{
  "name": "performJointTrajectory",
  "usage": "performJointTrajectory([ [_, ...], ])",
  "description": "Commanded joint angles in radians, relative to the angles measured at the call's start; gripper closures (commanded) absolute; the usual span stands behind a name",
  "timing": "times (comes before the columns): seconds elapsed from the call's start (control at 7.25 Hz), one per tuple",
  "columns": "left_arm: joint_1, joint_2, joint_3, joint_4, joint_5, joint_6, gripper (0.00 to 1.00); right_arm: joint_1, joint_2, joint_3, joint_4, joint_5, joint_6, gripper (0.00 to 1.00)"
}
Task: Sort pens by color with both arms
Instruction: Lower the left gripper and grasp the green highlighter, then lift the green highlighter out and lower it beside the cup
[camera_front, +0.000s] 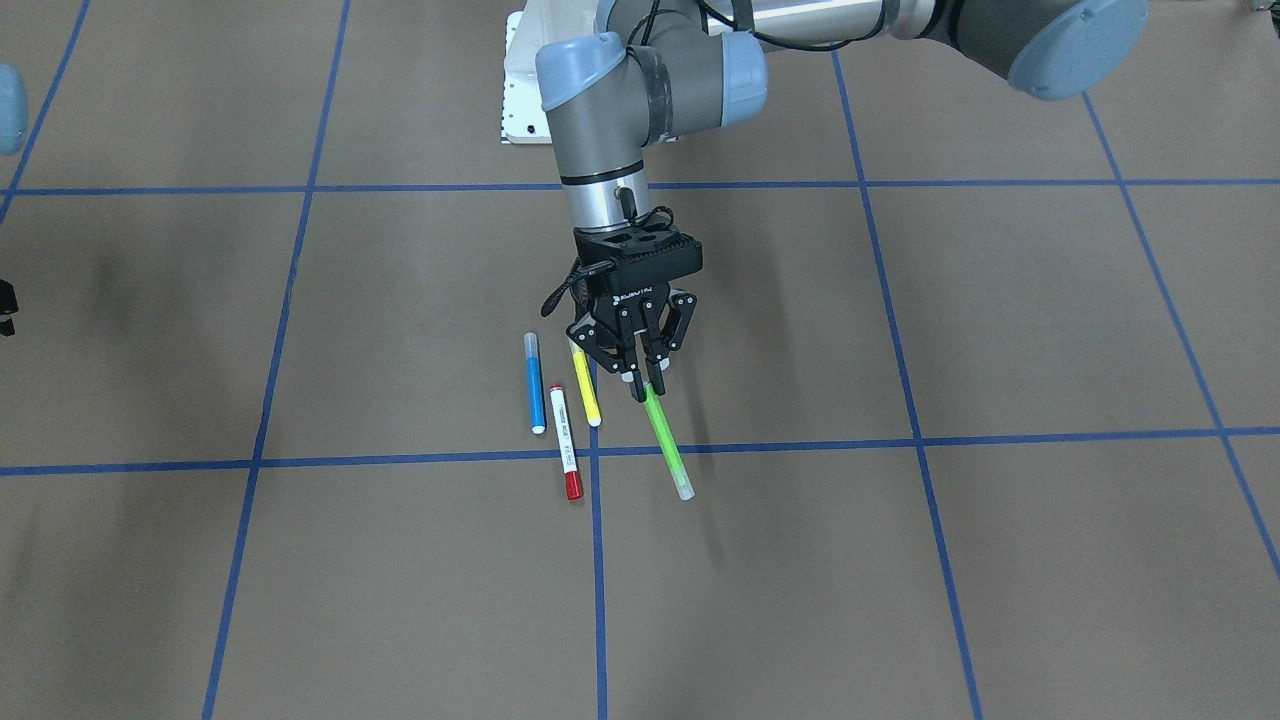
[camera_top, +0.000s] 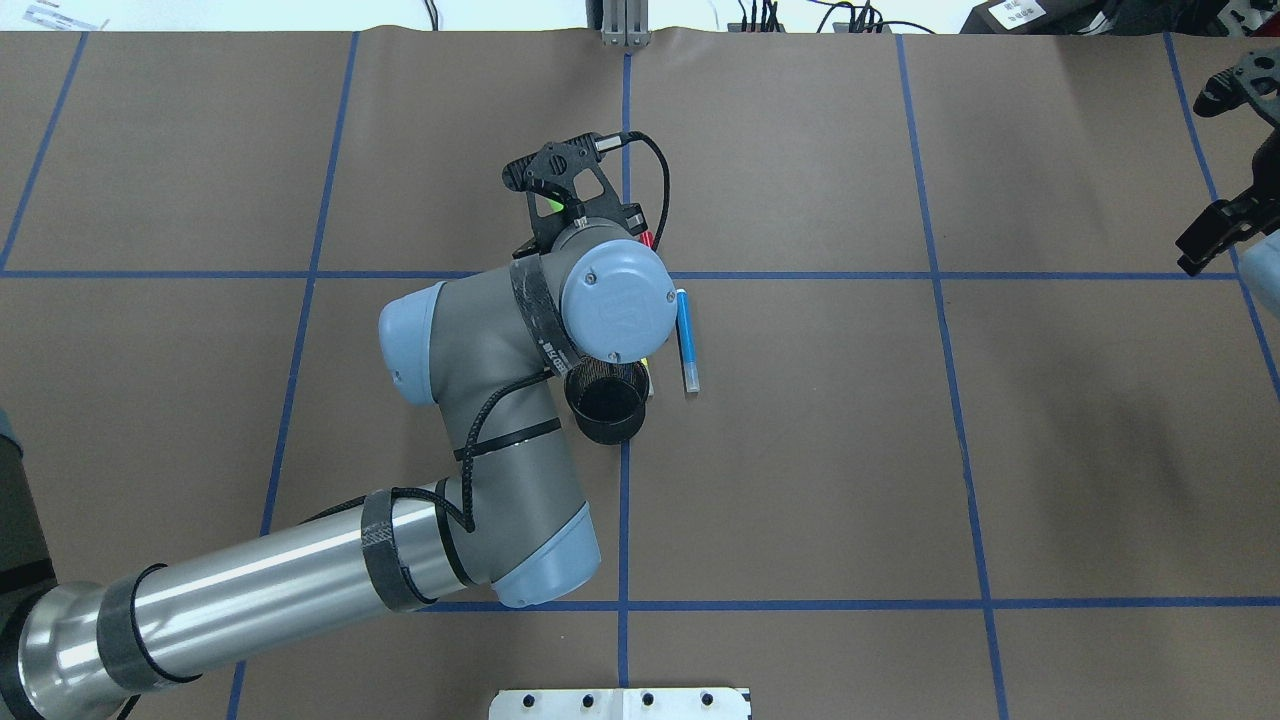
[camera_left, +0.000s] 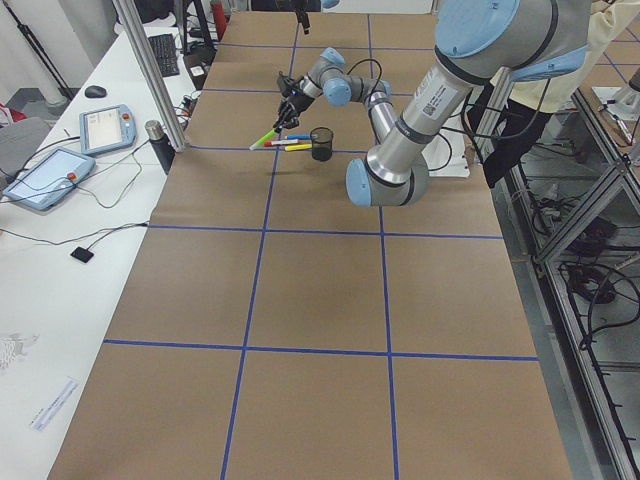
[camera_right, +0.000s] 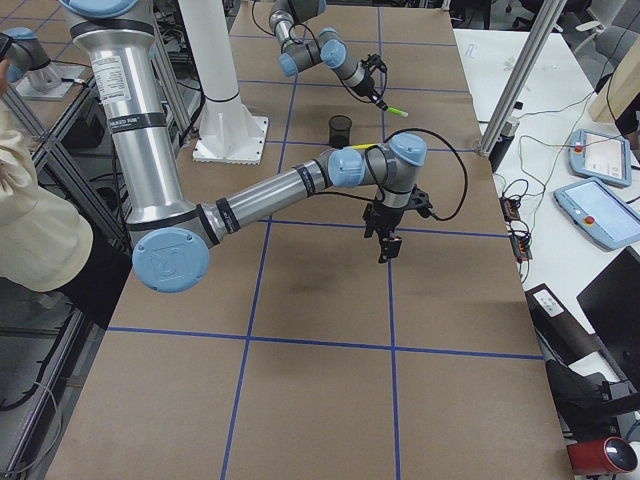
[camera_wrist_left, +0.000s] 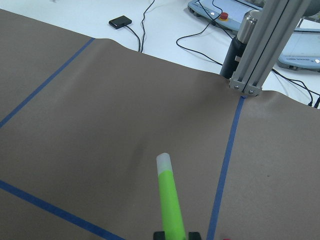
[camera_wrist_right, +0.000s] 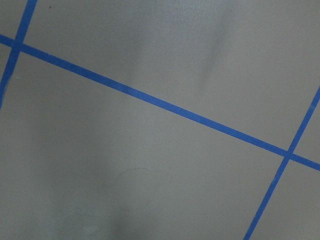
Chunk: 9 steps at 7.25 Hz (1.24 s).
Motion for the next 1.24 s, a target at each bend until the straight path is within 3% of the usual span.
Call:
performJointTrajectory([
  [0.0,0.036,0.004,0.021,-0.014,0.017,-0.02,1.0,0.0,0.001,0.0,0.0,0.0,-0.001,0.01],
  [0.14,0.053,0.004,0.018,-0.014,0.025,-0.02,1.0,0.0,0.001,0.0,0.0,0.0,0.001,0.01],
  [0.28,0.062,0.005,0.016,-0.013,0.03,-0.02,0.8,0.0,0.001,0.0,0.0,0.0,-0.001,0.01],
  [0.41,0.063,0.011,0.016,-0.013,0.03,-0.019,0.31,0.0,0.001,0.0,0.0,-0.002,-0.001,0.01],
  [0.55,0.063,0.032,0.007,-0.014,0.03,-0.01,0.01,0.0,0.003,0.0,0.0,-0.002,0.001,0.01],
  [0.83,0.063,0.063,-0.063,-0.011,0.021,0.033,0.0,0.0,0.007,0.0,0.0,0.0,0.001,0.01],
  [1.1,0.053,0.199,-0.315,0.035,-0.033,0.205,0.0,0.038,0.012,0.0,-0.005,0.002,-0.005,0.01],
])
